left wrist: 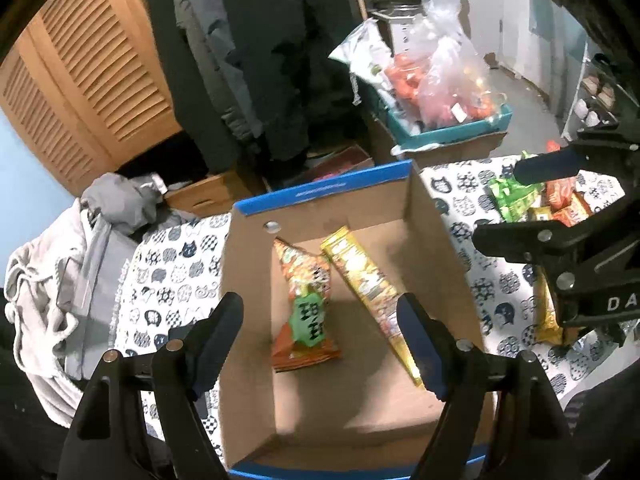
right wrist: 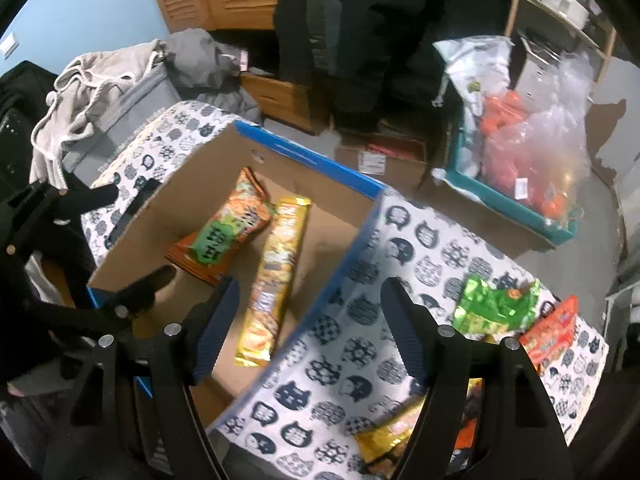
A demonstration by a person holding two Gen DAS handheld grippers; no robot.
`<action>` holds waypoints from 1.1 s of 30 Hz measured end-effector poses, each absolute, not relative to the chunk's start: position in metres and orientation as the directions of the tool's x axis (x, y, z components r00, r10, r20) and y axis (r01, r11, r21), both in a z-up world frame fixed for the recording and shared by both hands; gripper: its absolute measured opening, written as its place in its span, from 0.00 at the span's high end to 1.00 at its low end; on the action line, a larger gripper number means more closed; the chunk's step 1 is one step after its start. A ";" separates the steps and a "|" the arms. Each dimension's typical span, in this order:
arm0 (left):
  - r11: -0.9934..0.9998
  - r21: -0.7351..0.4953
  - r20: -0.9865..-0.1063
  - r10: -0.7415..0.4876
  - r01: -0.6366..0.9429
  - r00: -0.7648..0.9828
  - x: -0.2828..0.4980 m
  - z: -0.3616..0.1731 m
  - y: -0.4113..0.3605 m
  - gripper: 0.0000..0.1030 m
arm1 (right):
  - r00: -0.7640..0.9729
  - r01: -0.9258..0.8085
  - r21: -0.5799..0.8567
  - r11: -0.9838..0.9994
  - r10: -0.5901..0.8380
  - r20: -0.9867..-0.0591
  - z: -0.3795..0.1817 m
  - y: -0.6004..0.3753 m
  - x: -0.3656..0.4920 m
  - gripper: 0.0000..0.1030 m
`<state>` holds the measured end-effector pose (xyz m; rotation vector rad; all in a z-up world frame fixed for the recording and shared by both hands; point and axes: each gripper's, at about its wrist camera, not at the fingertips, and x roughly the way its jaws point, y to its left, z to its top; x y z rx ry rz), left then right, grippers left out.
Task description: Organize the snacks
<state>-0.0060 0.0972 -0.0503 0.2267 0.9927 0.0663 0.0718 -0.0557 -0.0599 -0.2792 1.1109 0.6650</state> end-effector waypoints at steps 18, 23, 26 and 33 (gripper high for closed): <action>0.961 0.159 -0.863 0.024 0.227 0.505 0.012 -0.057 -0.004 0.22 | 0.320 -0.504 0.031 0.863 0.220 -0.921 -0.068 -0.186 0.081 0.25; 0.950 0.150 -0.882 0.003 0.275 0.471 0.019 -0.066 -0.035 0.22 | 0.311 -0.457 0.028 0.889 0.189 -0.931 -0.078 -0.226 0.079 0.25; 0.948 0.134 -0.892 -0.012 0.289 0.453 0.023 -0.071 -0.048 0.22 | 0.306 -0.447 0.017 0.894 0.171 -0.936 -0.084 -0.244 0.077 0.25; 0.935 0.144 -0.911 -0.002 0.323 0.412 0.032 -0.093 -0.076 0.22 | 0.264 -0.432 0.011 0.902 0.138 -0.955 -0.109 -0.281 0.076 0.25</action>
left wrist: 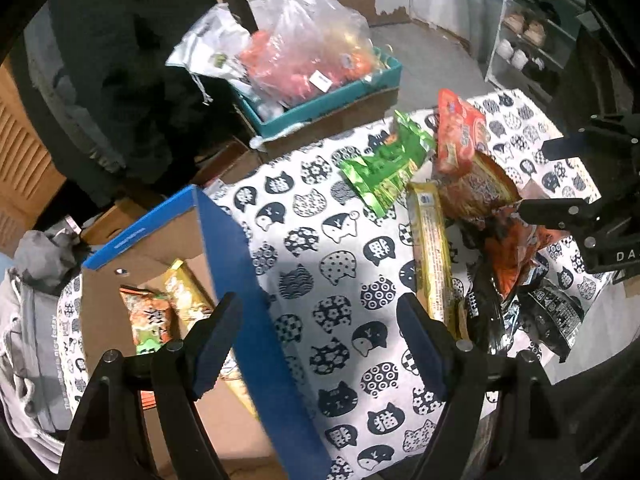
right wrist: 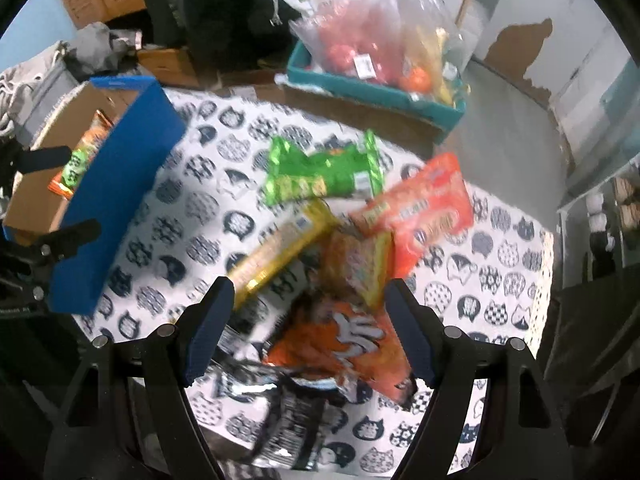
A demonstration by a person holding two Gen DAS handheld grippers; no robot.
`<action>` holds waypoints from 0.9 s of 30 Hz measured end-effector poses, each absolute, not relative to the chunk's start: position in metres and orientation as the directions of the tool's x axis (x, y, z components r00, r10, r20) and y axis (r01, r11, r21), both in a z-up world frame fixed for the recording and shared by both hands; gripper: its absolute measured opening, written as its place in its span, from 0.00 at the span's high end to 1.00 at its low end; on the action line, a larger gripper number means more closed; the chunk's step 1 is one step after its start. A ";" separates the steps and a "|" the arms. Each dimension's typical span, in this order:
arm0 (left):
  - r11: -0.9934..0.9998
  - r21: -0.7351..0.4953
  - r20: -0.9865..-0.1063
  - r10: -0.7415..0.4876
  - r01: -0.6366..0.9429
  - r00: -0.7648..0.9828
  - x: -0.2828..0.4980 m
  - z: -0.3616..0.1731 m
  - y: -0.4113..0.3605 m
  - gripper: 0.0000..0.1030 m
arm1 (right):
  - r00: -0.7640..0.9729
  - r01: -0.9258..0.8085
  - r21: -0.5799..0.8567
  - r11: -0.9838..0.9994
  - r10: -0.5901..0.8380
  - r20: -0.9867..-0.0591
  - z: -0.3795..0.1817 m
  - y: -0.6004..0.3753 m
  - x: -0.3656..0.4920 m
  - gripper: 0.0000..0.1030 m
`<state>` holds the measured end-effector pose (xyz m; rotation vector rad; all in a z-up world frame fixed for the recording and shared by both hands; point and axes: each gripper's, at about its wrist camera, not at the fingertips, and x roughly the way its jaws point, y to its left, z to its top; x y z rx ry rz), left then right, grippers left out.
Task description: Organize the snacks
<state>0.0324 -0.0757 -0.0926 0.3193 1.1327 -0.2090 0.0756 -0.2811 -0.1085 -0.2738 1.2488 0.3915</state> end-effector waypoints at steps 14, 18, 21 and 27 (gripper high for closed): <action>0.917 0.136 -0.946 0.008 0.375 0.324 0.050 -0.139 -0.114 0.22 | 0.163 -0.442 0.050 0.896 0.135 -0.977 -0.170 -0.324 0.089 0.25; 0.915 0.125 -0.956 0.007 0.383 0.294 0.053 -0.152 -0.121 0.22 | 0.130 -0.463 0.067 0.884 0.142 -0.981 -0.184 -0.330 0.090 0.25; 0.910 0.127 -0.962 0.016 0.394 0.272 0.054 -0.161 -0.127 0.22 | 0.093 -0.479 0.077 0.875 0.138 -0.986 -0.194 -0.334 0.085 0.25; 0.904 0.139 -0.966 0.034 0.405 0.257 0.057 -0.175 -0.138 0.22 | 0.035 -0.541 0.085 0.837 0.123 -0.992 -0.203 -0.335 0.067 0.22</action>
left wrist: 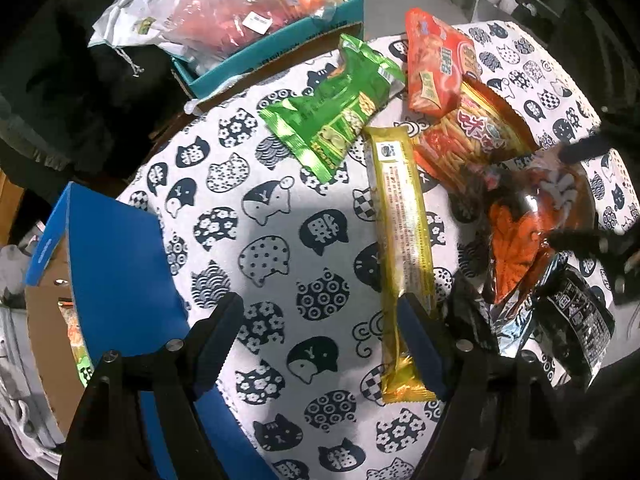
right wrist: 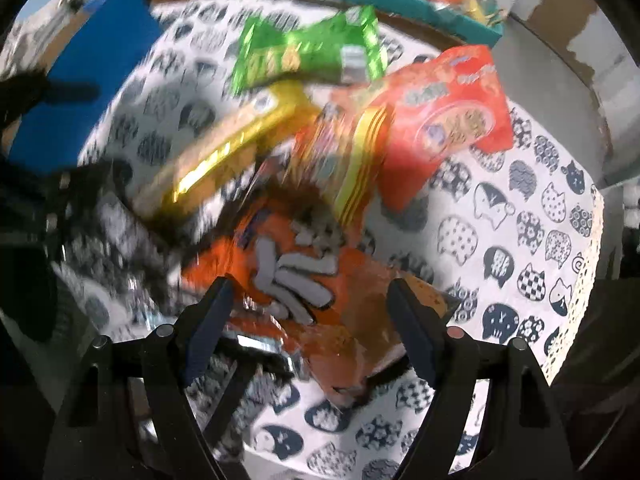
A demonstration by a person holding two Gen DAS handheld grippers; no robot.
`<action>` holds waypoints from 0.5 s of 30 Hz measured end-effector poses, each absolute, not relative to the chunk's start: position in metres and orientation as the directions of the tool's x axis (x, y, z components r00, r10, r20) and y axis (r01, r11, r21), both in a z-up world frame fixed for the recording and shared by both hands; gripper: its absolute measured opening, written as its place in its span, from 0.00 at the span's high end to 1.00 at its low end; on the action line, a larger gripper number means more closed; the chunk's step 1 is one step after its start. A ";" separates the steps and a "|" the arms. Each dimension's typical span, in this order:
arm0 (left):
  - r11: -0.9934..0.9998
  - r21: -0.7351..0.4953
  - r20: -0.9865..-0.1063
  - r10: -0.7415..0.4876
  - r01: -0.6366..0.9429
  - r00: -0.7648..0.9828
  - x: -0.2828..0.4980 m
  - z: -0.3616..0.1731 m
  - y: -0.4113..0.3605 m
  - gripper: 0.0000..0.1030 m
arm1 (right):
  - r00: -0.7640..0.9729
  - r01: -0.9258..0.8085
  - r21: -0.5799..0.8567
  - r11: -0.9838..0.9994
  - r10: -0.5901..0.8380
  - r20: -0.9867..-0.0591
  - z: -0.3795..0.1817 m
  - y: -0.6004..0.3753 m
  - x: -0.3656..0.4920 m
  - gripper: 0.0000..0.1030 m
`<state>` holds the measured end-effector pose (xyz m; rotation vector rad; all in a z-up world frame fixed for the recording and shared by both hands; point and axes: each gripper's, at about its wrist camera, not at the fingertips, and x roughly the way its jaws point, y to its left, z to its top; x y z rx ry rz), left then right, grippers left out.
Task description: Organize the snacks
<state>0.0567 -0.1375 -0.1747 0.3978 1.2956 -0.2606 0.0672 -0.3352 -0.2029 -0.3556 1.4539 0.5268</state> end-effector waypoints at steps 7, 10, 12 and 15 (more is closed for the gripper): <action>0.917 0.093 -0.974 0.002 0.388 0.228 0.062 -0.180 -0.143 0.21 | 0.071 -0.612 -0.047 0.789 -0.004 -0.997 -0.223 -0.329 0.051 0.22; 0.928 0.066 -0.981 -0.007 0.367 0.195 0.061 -0.180 -0.140 0.21 | 0.087 -0.611 -0.055 0.789 -0.002 -0.996 -0.231 -0.325 0.056 0.22; 0.931 0.070 -0.978 -0.007 0.359 0.210 0.059 -0.175 -0.138 0.21 | 0.101 -0.617 -0.049 0.785 0.018 -0.995 -0.236 -0.321 0.057 0.22; 0.932 0.065 -0.974 -0.019 0.356 0.227 0.056 -0.168 -0.137 0.21 | 0.129 -0.628 -0.063 0.775 0.024 -0.991 -0.240 -0.313 0.059 0.22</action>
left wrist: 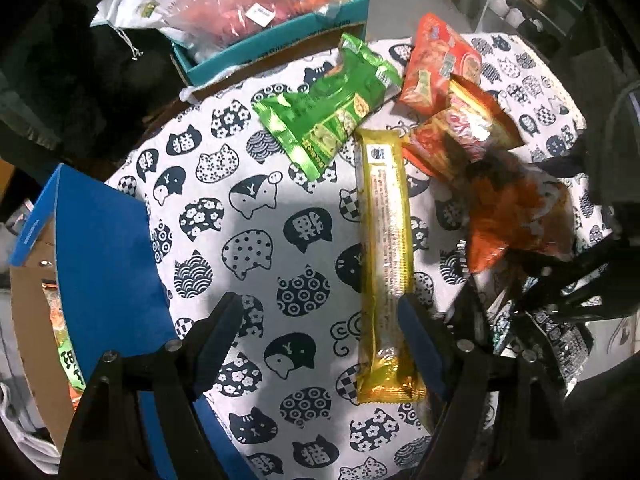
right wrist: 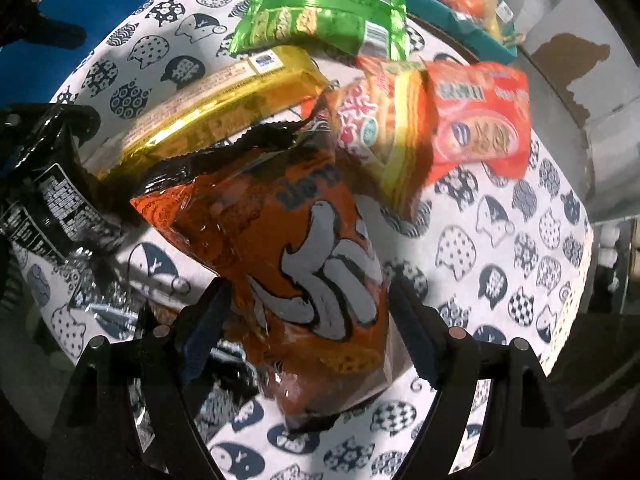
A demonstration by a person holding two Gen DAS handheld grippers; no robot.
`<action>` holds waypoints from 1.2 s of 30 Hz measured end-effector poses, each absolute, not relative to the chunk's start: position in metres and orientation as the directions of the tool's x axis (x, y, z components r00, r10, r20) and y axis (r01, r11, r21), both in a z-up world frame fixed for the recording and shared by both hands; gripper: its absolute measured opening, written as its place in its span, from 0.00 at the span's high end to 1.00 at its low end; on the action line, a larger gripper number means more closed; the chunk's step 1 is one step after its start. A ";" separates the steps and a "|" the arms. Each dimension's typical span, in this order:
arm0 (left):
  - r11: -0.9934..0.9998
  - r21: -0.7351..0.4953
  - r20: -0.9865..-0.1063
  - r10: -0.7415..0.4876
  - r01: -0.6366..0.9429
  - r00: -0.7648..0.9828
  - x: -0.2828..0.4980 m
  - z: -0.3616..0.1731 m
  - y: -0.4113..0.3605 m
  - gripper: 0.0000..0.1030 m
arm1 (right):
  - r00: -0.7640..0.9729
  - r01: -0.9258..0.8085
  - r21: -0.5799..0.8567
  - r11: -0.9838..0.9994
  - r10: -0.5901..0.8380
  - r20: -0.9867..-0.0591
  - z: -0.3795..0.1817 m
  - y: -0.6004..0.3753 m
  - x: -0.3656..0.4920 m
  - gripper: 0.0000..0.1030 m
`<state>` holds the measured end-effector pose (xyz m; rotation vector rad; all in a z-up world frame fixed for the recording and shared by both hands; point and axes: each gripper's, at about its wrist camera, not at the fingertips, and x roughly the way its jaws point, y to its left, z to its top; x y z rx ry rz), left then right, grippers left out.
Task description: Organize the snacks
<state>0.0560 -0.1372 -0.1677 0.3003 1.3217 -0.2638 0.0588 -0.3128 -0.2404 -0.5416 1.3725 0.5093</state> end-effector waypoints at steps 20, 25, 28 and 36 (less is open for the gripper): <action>0.922 -0.008 -0.961 -0.115 0.388 0.253 0.034 -0.141 -0.159 0.21 | 0.193 -0.545 -0.061 0.836 0.054 -0.980 -0.196 -0.328 0.042 0.62; 0.923 -0.058 -0.950 -0.167 0.381 0.262 0.032 -0.130 -0.161 0.20 | 0.184 -0.484 -0.066 0.873 0.028 -0.983 -0.187 -0.354 0.039 0.62; 0.911 -0.078 -0.957 -0.182 0.404 0.225 0.030 -0.138 -0.169 0.16 | 0.182 -0.439 -0.060 0.897 0.023 -0.983 -0.185 -0.369 0.037 0.62; 0.899 -0.050 -0.976 -0.137 0.436 0.170 0.022 -0.170 -0.184 0.17 | 0.182 -0.385 -0.028 0.922 0.046 -0.982 -0.179 -0.385 0.031 0.63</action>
